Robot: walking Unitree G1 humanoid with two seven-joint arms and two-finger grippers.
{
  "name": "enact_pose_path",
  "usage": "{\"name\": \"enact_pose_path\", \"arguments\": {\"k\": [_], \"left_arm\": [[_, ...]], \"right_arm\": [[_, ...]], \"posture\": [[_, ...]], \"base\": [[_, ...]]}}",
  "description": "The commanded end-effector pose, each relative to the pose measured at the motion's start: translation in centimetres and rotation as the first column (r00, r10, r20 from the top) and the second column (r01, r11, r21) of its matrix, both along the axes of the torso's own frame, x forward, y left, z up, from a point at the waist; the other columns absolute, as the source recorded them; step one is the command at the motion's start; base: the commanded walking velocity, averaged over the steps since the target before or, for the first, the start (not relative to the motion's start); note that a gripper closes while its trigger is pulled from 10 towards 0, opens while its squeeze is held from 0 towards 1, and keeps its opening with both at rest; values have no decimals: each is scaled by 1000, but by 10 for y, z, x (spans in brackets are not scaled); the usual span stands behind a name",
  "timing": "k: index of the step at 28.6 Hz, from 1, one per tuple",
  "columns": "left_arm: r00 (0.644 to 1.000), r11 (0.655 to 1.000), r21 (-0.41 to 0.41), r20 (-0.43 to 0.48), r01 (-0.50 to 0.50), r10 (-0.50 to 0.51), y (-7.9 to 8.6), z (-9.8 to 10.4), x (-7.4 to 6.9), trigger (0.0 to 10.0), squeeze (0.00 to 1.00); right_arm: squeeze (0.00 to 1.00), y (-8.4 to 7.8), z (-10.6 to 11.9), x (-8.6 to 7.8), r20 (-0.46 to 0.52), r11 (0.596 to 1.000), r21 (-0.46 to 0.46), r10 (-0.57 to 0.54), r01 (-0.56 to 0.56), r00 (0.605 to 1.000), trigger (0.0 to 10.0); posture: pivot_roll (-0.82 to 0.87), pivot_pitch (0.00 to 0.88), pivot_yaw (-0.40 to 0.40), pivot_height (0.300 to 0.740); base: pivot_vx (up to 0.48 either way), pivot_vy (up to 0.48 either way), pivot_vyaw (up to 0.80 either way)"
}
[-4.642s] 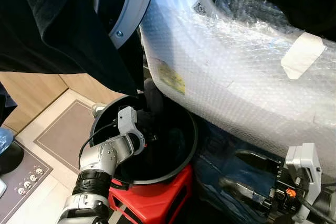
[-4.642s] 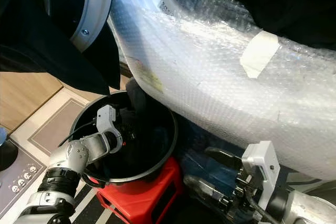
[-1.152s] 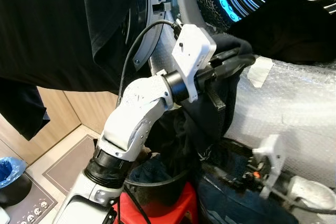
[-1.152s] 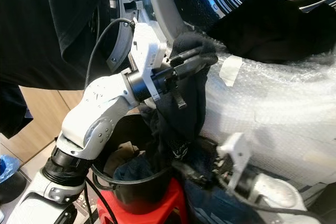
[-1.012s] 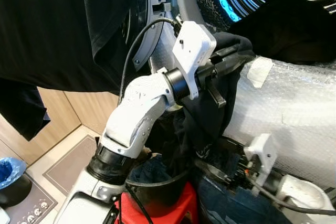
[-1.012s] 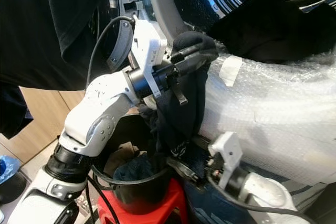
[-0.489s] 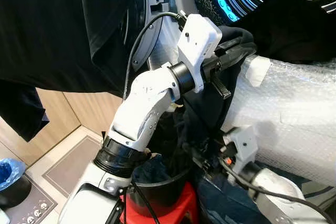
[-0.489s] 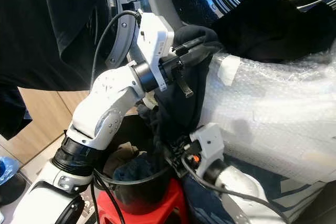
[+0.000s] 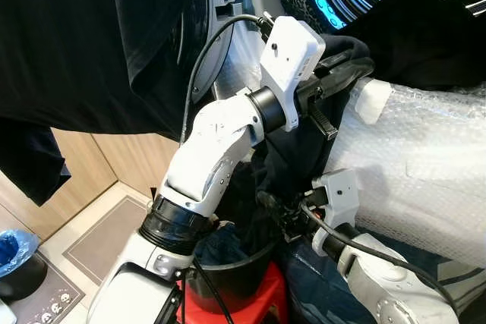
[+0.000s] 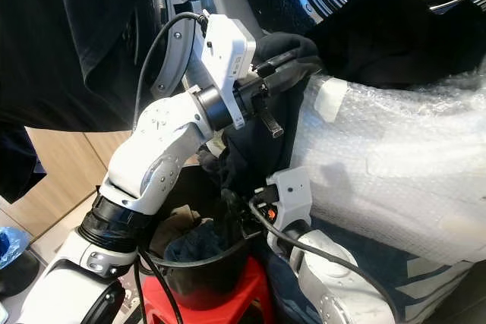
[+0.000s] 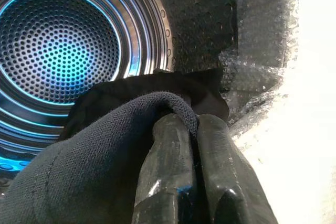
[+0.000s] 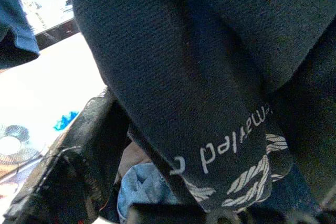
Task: Clothes washing
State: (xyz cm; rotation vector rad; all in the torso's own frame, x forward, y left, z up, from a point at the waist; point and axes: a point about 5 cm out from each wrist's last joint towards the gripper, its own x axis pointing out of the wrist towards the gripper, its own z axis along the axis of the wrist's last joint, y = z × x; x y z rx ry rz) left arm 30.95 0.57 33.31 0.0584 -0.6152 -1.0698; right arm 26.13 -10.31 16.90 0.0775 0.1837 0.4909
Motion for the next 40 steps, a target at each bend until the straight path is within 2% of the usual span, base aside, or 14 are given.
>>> {"name": "enact_pose_path", "arguments": {"k": [1, 5, 6, 7, 18, 29, 30, 31, 32, 40], "left_arm": [[998, 999, -32, 65, -3, 5, 1, 16, -4, 10000, 0], [998, 999, -35, 65, -3, 5, 0, 17, -4, 10000, 0], [998, 999, -37, 64, -2, 4, -1, 17, -4, 10000, 0], [998, 999, -38, 62, -1, 3, -1, 17, -4, 10000, 0], [998, 999, -46, 56, 9, -7, -3, 18, -6, 10000, 0], [998, 997, -65, -25, 52, -54, -5, 16, -9, 10000, 0], [998, 996, -67, -31, 54, -56, -5, 16, -9, 10000, 63], [998, 997, -68, -33, 48, -50, -5, 16, -9, 10000, 553], [998, 996, -70, -41, 50, -53, -5, 16, -8, 10000, 1000], [996, 995, -79, -55, 65, -69, -3, 18, -10, 10000, 1000]], "right_arm": [[0, 2, -3, 3, -28, 999, -12, -38, 38, 999, 10000], [0, 3, -5, 7, -60, 995, 8, -96, 96, 994, 9765], [0, 2, -7, 9, -74, 992, 13, -124, 126, 989, 4471], [0, 3, -7, 10, -77, 991, 17, -133, 134, 988, 0], [0, 3, -5, 13, -68, 986, 36, -161, 164, 985, 0], [0, 2, -3, 13, -43, 990, 58, -128, 130, 991, 0], [0, 2, -3, 13, -42, 990, 57, -128, 130, 991, 0], [0, 3, -3, 13, -41, 990, 58, -123, 126, 992, 0], [0, 3, -3, 12, -40, 991, 61, -116, 118, 992, 0], [0, 5, 0, 11, 1, 995, 76, -58, 58, 998, 0]], "posture": [[-103, 99, 112, 740], [-104, 98, 113, 740], [-104, 98, 113, 740], [-104, 97, 114, 740], [-105, 90, 118, 740], [-101, 72, 106, 740], [-101, 70, 105, 740], [-100, 67, 104, 740], [-100, 65, 104, 740], [-97, 53, 103, 740]], "base": [[0, 0, 0], [0, 0, 0], [0, 0, 0], [0, 0, 0], [0, 0, 0], [0, 0, 0], [0, 0, 0], [0, 0, 0], [0, 0, 0], [0, 0, 0]]}}
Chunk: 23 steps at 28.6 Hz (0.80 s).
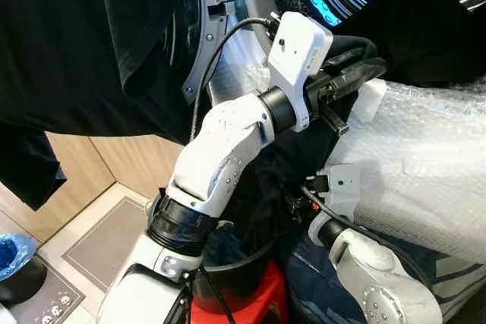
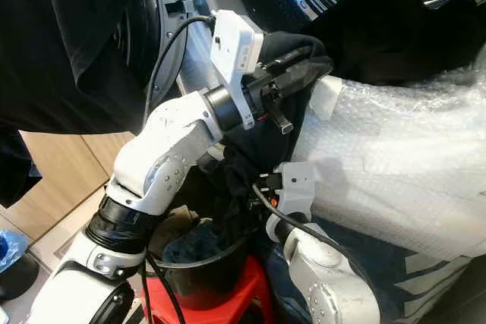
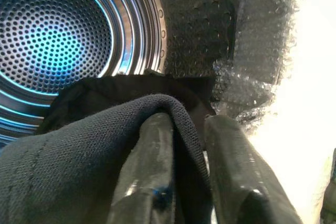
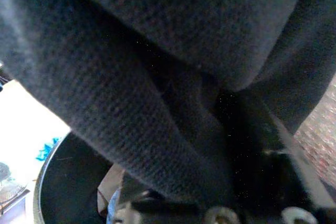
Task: Clothes washing
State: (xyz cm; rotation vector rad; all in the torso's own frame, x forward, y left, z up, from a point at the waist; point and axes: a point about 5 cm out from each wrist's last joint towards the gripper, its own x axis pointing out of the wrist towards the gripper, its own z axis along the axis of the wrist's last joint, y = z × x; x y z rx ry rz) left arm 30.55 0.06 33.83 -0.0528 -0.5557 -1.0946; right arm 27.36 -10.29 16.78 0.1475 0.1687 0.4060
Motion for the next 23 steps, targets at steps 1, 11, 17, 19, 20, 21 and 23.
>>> {"name": "enact_pose_path", "arguments": {"k": [1, 11, 17, 19, 20, 21, 23], "left_arm": [[999, 999, -29, 44, 26, -24, 3, 13, -8, 10000, 1000], [997, 998, -16, 32, 67, -66, 6, 14, -12, 10000, 1000], [995, 995, 3, 33, 99, -99, 17, 13, -15, 10000, 1000], [995, 995, 17, 35, 96, -97, 22, 12, -15, 10000, 1000], [995, 995, 22, 34, 93, -94, 25, 11, -14, 10000, 1000], [995, 995, 24, 27, 99, -99, 27, 10, -14, 10000, 1000], [995, 994, 29, 18, 101, -101, 32, 9, -13, 10000, 1000]], "right_arm": [[0, 4, 1, -2, 14, 999, 18, 45, -45, 999, 0], [0, -12, 7, 0, 92, 992, 3, 122, -123, 988, 0], [0, -35, 9, 2, 117, 982, -38, 191, -188, 975, 0], [0, -40, 9, 2, 121, 977, -47, 210, -206, 970, 0], [0, -42, 10, 2, 122, 976, -52, 218, -213, 968, 0], [0, -45, 10, 2, 121, 973, -53, 229, -224, 966, 0], [0, -49, 11, 2, 121, 969, -56, 245, -240, 962, 0]], "posture": [[-95, 54, 102, 740], [-71, 61, 100, 740], [-51, 64, 92, 740], [-49, 65, 91, 740], [-48, 66, 91, 740], [-45, 67, 90, 740], [-42, 69, 87, 740]], "base": [[0, 0, 0], [0, 0, 0], [0, 0, 0], [0, 0, 0], [0, 0, 0], [0, 0, 0], [0, 0, 0]]}}
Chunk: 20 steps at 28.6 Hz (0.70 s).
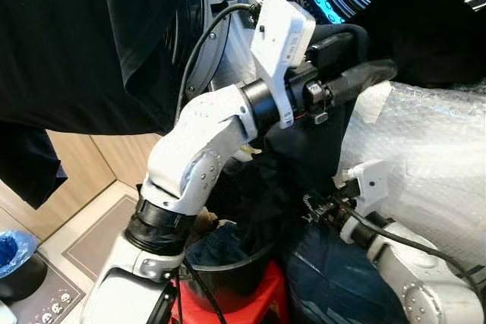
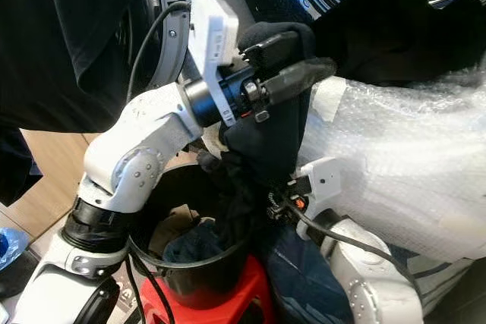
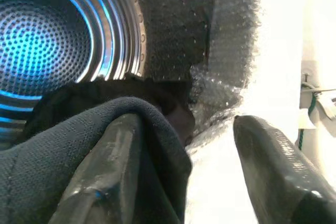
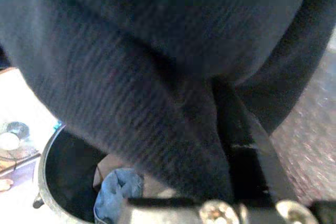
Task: Clothes washing
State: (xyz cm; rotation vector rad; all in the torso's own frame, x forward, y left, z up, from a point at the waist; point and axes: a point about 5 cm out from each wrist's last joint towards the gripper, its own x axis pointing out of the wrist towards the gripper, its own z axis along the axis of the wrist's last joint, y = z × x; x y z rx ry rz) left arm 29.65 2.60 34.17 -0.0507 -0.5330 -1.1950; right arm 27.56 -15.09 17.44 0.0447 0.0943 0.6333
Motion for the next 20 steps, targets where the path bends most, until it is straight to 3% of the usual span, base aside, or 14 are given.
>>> {"name": "enact_pose_path", "arguments": {"k": [1, 12, 19, 20], "left_arm": [[1000, 1000, 5, 11, 11, -11, 10, 3, -3, 10000, 1000], [996, 999, 46, -87, 30, -26, 35, -10, -1, 10000, 1000], [981, 992, 79, -171, 102, -88, 45, -23, -5, 10000, 1000], [973, 984, 104, -191, 148, -126, 49, -30, -11, 10000, 1000]], "right_arm": [[0, -4, 5, 0, 20, 999, 22, 33, -34, 999, 0], [0, -36, 18, 0, 65, 997, -10, 80, -80, 995, 0], [0, -54, 29, -3, 88, 991, -32, 131, -128, 988, 0], [0, -60, 33, -4, 102, 989, -45, 142, -138, 985, 0]], "posture": [[-42, 72, 86, 740], [-46, 71, 88, 740], [-49, 70, 91, 740], [-49, 72, 90, 740]], "base": [[0, 0, 0], [0, 0, 0], [0, 0, 0], [0, 0, 0]]}}
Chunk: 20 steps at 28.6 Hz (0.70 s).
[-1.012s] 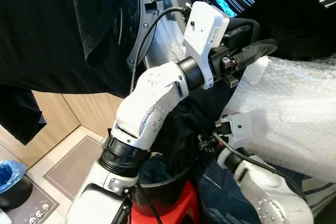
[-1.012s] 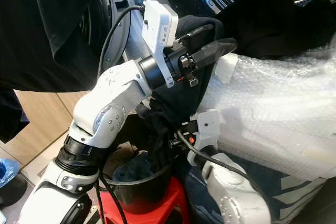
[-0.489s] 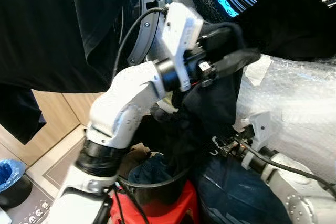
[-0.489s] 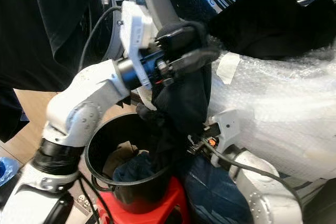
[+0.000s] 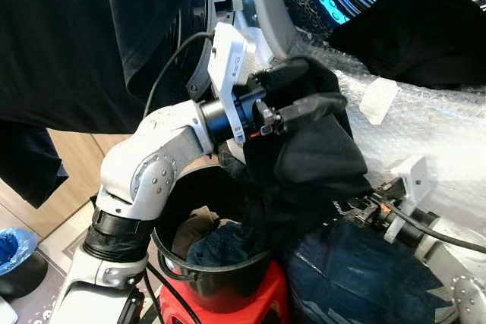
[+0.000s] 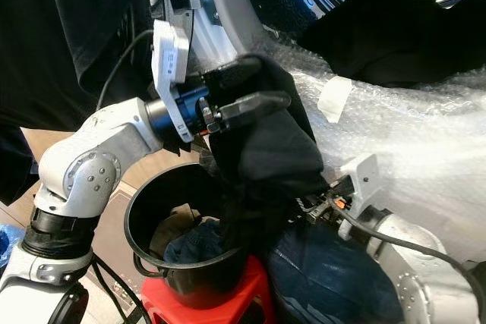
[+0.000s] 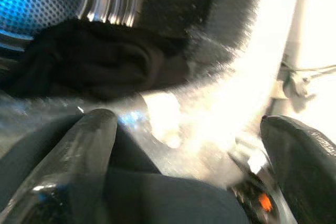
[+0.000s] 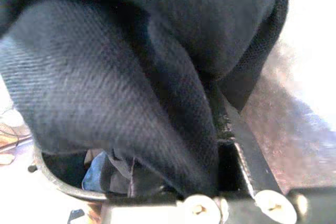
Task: Clothes washing
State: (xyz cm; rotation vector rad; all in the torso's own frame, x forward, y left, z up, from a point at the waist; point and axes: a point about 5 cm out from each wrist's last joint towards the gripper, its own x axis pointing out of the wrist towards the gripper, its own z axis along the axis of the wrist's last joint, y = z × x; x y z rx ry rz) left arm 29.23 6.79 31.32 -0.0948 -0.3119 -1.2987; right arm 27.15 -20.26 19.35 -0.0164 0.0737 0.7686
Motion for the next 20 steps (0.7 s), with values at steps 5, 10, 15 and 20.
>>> {"name": "enact_pose_path", "arguments": {"k": [5, 10, 15, 20], "left_arm": [[993, 991, 67, -50, 112, -109, 11, -16, -17, 10000, 1000], [982, 979, 119, -105, 167, -154, 13, -32, -27, 10000, 1000], [983, 969, 185, -114, 166, -147, 17, -48, -33, 10000, 1000], [990, 953, 278, -97, 123, -100, 22, -69, -35, 10000, 63]], "right_arm": [[0, -17, 21, -1, 100, 999, -27, 36, -33, 994, 0], [0, -22, 34, -6, 136, 991, -72, 126, -117, 983, 0], [0, -26, 44, -13, 147, 972, -99, 226, -213, 963, 0], [0, -28, 52, -19, 151, 951, -127, 298, -281, 942, 0]], "posture": [[-50, 74, 90, 740], [-51, 74, 90, 740], [-51, 73, 91, 740], [-54, 71, 93, 740]], "base": [[0, 0, 0], [0, 0, 0], [0, 0, 0], [0, 0, 0]]}}
